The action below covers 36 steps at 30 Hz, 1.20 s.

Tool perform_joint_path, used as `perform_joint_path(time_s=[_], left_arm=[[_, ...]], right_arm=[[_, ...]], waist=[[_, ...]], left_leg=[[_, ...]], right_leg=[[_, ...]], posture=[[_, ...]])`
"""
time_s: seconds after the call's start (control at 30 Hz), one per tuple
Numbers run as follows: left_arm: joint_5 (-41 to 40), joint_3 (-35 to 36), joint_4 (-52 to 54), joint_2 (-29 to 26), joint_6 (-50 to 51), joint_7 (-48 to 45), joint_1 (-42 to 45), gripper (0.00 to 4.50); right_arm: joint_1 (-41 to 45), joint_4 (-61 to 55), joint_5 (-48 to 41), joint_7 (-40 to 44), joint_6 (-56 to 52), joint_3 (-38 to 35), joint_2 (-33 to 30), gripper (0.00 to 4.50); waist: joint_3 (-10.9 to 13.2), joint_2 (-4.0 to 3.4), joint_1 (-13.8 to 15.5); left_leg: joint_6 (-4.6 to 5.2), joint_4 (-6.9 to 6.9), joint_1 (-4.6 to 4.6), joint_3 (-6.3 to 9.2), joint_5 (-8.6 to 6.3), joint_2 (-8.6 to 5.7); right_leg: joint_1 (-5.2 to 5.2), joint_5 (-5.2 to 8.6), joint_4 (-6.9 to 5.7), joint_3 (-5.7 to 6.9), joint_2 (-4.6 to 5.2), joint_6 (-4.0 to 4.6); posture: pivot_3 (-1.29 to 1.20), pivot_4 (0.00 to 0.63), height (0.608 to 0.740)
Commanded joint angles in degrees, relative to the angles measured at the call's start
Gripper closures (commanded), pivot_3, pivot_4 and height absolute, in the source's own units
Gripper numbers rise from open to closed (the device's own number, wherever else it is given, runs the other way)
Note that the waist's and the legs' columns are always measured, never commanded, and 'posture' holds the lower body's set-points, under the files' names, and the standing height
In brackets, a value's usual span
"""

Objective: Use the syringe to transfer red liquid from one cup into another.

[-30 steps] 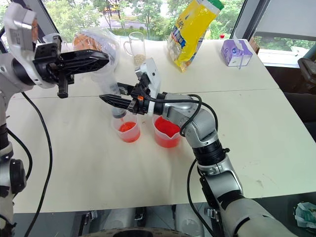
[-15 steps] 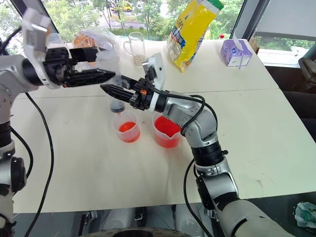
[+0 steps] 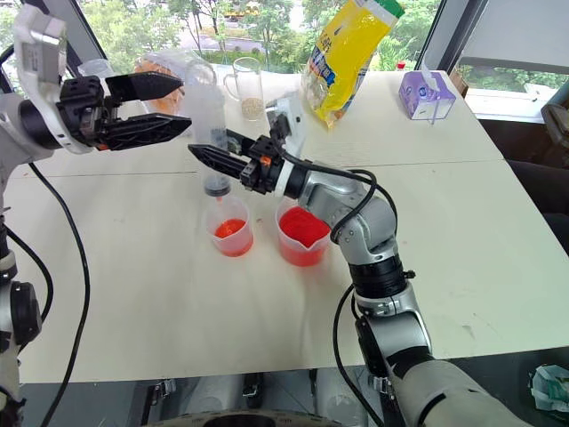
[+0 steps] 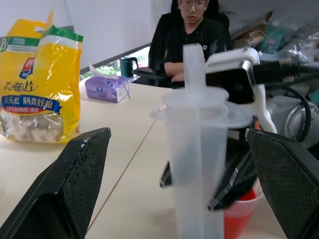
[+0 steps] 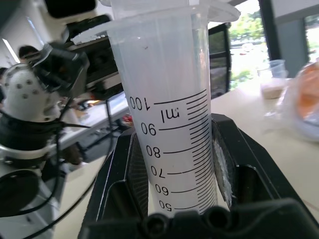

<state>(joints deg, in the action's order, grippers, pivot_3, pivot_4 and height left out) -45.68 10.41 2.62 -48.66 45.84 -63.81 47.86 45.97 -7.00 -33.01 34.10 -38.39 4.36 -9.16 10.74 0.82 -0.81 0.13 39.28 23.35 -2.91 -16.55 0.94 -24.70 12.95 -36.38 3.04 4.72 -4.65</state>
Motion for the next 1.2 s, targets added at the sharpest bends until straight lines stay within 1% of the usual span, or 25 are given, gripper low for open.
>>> perform_joint_path(time_s=[0.03, 0.13, 0.2, 0.27, 0.33, 0.37, 0.47, 0.6, 0.7, 0.8, 0.97, 1.1, 1.13, 1.17, 1.2], left_arm=[[1.10, -0.68, 1.96, 0.03, -2.25, -1.54, -2.23, 0.04], [2.40, -2.45, 2.92, 1.39, -3.90, -2.02, -4.03, 0.04], [3.76, -3.73, 3.56, 2.12, -5.64, -2.40, -5.30, 0.04], [4.31, -4.12, 3.65, 2.95, -6.65, -2.49, -6.01, 0.04], [4.09, -4.22, 3.67, 3.67, -7.03, -2.69, -6.21, 0.04], [3.95, -4.21, 3.66, 3.89, -7.06, -2.76, -6.21, 0.04], [4.30, -4.85, 3.41, 4.69, -7.38, -2.86, -6.17, 0.04], [5.17, -5.92, 3.19, 5.35, -7.85, -3.46, -5.87, 0.04], [5.42, -6.36, 3.08, 5.66, -7.81, -3.84, -5.57, 0.04], [5.54, -6.51, 3.24, 5.79, -7.72, -3.99, -5.52, 0.04], [5.12, -6.85, 4.97, 5.77, -6.60, -3.73, -5.95, 0.04], [5.43, -7.55, 7.12, 4.95, -5.94, -4.05, -7.44, 0.04], [5.46, -7.58, 7.48, 4.79, -5.83, -4.10, -7.70, 0.00], [5.51, -7.64, 7.83, 4.59, -5.71, -4.08, -7.92, 0.00], [5.28, -7.52, 8.27, 4.43, -5.42, -4.01, -8.15, 0.00]], right_arm=[[5.46, -2.07, -1.54, -7.89, -8.48, -9.14, -5.85, 3.08], [9.91, -0.65, -4.18, -14.77, -20.46, -16.45, -10.92, 3.08], [13.21, 1.75, -4.20, -18.01, -31.04, -20.17, -16.01, 3.08], [14.62, 3.51, -3.15, -19.05, -38.50, -21.37, -21.29, 3.08], [14.31, 4.77, -2.76, -18.24, -44.62, -21.27, -26.90, 3.08], [14.19, 5.17, -2.86, -17.76, -46.86, -21.17, -28.50, 3.08], [10.19, 5.59, -2.14, -17.15, -52.82, -21.29, -33.56, 3.08], [1.33, 7.12, -9.53, -17.20, -54.11, -16.99, -39.92, 3.08], [-2.45, 7.31, -13.54, -19.64, -54.11, -15.29, -40.36, 3.08], [-3.83, 8.42, -16.59, -22.61, -54.11, -14.14, -39.98, 3.08], [-4.81, 10.73, -19.40, -27.83, -54.11, -13.82, -36.62, 3.08], [-5.03, 12.32, -20.06, -30.31, -54.11, -13.61, -34.29, 3.08], [-5.16, 12.46, -20.05, -30.78, -54.11, -13.67, -34.01, 2.10], [-5.25, 12.52, -20.19, -31.07, -54.11, -13.78, -33.87, 1.77], [-5.37, 12.33, -20.48, -31.34, -54.11, -13.90, -33.96, 1.28]], waist=[[0.00, -0.01, 0.21], [0.00, -0.01, 0.32], [0.01, -0.01, 0.15], [0.01, -0.02, 0.14], [0.01, -0.02, 0.16], [0.01, -0.02, 0.15], [0.01, -0.02, 0.10], [0.01, -0.01, 0.15], [0.02, -0.03, -0.14], [0.02, -0.03, -0.20], [0.01, -0.02, 0.11], [-0.01, 0.01, 0.13], [-0.01, 0.01, 0.13], [0.00, 0.01, 0.13], [0.00, 0.01, 0.13]], left_leg=[[0.00, 0.00, 0.00, 0.00, 0.00, 0.00], [0.00, 0.00, 0.04, 0.01, 0.00, 0.00], [0.01, -0.02, 0.04, -0.02, -0.01, 0.00], [0.02, -0.09, 0.04, -0.05, -0.01, 0.00], [0.05, -0.18, 0.05, -0.06, -0.03, 0.00], [0.07, -0.18, 0.06, -0.06, -0.04, 0.00], [0.10, -0.19, 0.10, -0.11, -0.06, 0.00], [0.12, -0.17, 0.11, -0.11, -0.07, -0.01], [0.12, -0.15, 0.10, -0.12, -0.07, -0.01], [0.12, -0.15, 0.06, -0.13, -0.07, 0.01], [0.11, -0.13, 0.07, -0.10, -0.06, 0.02], [0.12, -0.13, 0.10, -0.10, -0.07, 0.01], [0.12, -0.13, 0.10, -0.10, -0.07, 0.01], [0.12, -0.13, 0.10, -0.10, -0.07, 0.01], [0.12, -0.13, 0.10, -0.10, -0.07, 0.01]], right_leg=[[0.00, 0.00, 0.00, 0.00, 0.02, 0.00], [0.00, 0.00, 0.03, 0.03, 0.06, 0.01], [0.00, 0.00, 0.08, 0.02, 0.06, 0.01], [-0.02, 0.00, 0.13, 0.01, 0.06, 0.01], [-0.02, 0.01, 0.21, 0.02, 0.04, 0.03], [-0.02, 0.01, 0.23, 0.02, 0.02, 0.03], [-0.07, 0.01, 0.25, -0.02, 0.01, 0.03], [-0.06, 0.00, 0.27, -0.02, 0.02, 0.01], [-0.05, 0.00, 0.27, -0.04, 0.02, 0.01], [-0.06, 0.00, 0.25, -0.09, -0.06, 0.01], [-0.06, 0.00, 0.24, -0.09, -0.06, 0.01], [-0.05, 0.00, 0.27, -0.09, -0.03, 0.00], [-0.04, 0.00, 0.28, -0.08, -0.03, 0.00], [-0.04, 0.00, 0.28, -0.08, -0.03, 0.00], [-0.04, 0.00, 0.27, -0.08, -0.03, 0.00]], posture=[[0.00, 0.150, 0.740], [0.00, 0.150, 0.740], [0.00, 0.150, 0.740], [0.00, 0.150, 0.740], [0.00, 0.150, 0.740], [0.00, 0.150, 0.740], [0.00, 0.150, 0.740], [0.00, 0.150, 0.740], [0.00, 0.150, 0.740], [0.00, 0.150, 0.740], [0.00, 0.150, 0.740], [0.00, 0.150, 0.740], [0.00, 0.150, 0.740], [0.00, 0.150, 0.740], [0.00, 0.150, 0.740]])
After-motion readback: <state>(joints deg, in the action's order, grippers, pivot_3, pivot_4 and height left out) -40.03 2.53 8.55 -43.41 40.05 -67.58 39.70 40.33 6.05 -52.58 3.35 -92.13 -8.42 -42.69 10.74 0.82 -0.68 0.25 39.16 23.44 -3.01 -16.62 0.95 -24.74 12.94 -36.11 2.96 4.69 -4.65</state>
